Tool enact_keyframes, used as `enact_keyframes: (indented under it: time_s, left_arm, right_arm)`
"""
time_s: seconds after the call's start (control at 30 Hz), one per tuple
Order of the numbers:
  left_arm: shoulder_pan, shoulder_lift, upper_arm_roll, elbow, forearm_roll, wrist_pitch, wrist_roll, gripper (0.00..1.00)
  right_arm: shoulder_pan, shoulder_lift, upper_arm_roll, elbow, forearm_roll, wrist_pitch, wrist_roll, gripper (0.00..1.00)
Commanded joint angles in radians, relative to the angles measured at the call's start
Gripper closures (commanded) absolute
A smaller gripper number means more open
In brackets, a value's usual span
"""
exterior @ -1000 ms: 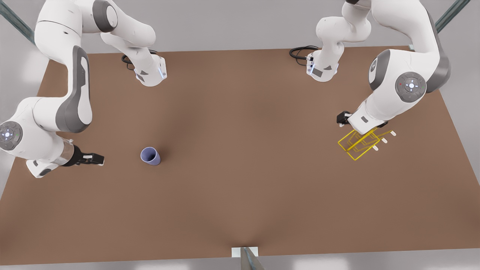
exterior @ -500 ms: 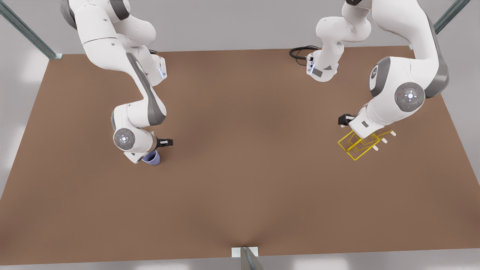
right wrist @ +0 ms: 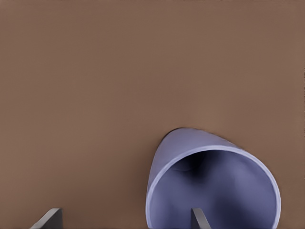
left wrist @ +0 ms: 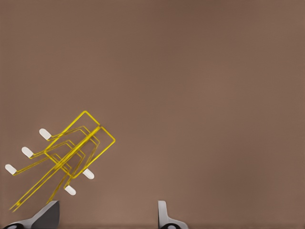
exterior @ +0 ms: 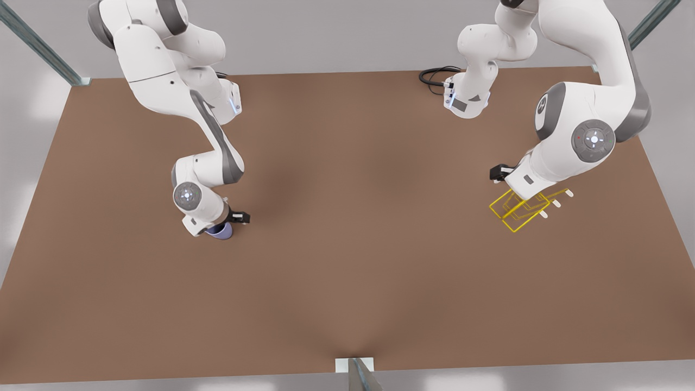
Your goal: Place the cup on the cup holder
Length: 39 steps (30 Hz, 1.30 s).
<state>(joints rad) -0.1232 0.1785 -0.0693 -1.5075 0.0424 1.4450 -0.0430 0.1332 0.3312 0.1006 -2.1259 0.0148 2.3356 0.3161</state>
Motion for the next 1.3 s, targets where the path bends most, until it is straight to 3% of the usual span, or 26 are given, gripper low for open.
enact_keyframes:
  time_s: [0.0,0.13,0.17,0.2,0.23,0.43,0.6,0.67,0.87,0.97,1.07,1.13,1.2,1.27]
  left_arm:
    - [-0.003,-0.001,-0.009,0.003,0.001,-0.011,-0.005,0.0]
    - [-0.003,0.009,-0.017,0.003,-0.001,-0.014,-0.008,0.0]
    - [-0.003,0.01,-0.015,0.003,-0.001,-0.014,-0.008,0.0]
    - [-0.003,0.012,-0.015,0.003,-0.001,-0.014,-0.008,0.0]
    - [-0.003,0.009,-0.012,0.004,-0.001,-0.014,-0.008,0.0]
    - [-0.003,0.002,-0.018,0.009,-0.032,-0.077,0.006,0.0]
    - [-0.003,-0.025,-0.087,0.01,-0.032,-0.098,-0.005,0.0]
    - [-0.003,-0.025,-0.087,0.009,-0.032,-0.107,-0.008,0.0]
    - [-0.003,-0.03,-0.081,0.009,-0.029,-0.118,-0.008,0.0]
    - [-0.003,-0.027,-0.081,0.009,-0.029,-0.118,-0.008,0.0]
    - [-0.003,-0.024,-0.081,0.009,-0.029,-0.123,-0.008,0.0]
    - [-0.003,-0.022,-0.081,0.009,-0.029,-0.123,-0.008,0.0]
    - [-0.003,-0.021,-0.081,0.009,-0.027,-0.123,-0.008,0.0]
    - [-0.003,-0.019,-0.081,0.009,-0.029,-0.123,-0.008,0.0]
  right_arm:
    - [0.002,0.0,-0.001,-0.006,-0.012,0.073,0.084,0.0]
    - [0.013,0.032,-0.001,-0.022,-0.012,0.073,0.084,0.0]
    - [0.011,0.037,-0.001,-0.022,-0.021,0.077,0.084,0.28]
    - [0.013,0.037,-0.001,-0.022,-0.03,0.079,0.084,0.73]
    - [0.008,0.035,-0.001,-0.02,-0.03,0.079,0.084,0.79]
    - [-0.003,0.045,-0.022,0.004,-0.085,0.126,0.083,0.79]
    - [-0.014,0.04,-0.021,0.014,-0.125,0.114,0.087,0.79]
    - [-0.006,0.043,-0.012,0.135,-0.098,0.015,0.1,0.79]
    - [0.006,0.272,0.033,0.547,0.522,-0.173,0.101,0.79]
    - [0.008,0.419,0.137,0.707,0.824,-0.156,0.159,0.79]
    - [0.008,0.541,0.28,0.845,0.907,-0.058,0.259,0.79]
    - [0.078,0.627,0.309,0.977,1.004,-0.019,0.261,0.79]
    - [0.134,0.755,0.413,1.101,1.071,0.166,0.258,0.79]
    - [0.227,0.81,0.43,1.172,1.074,0.22,0.256,0.79]
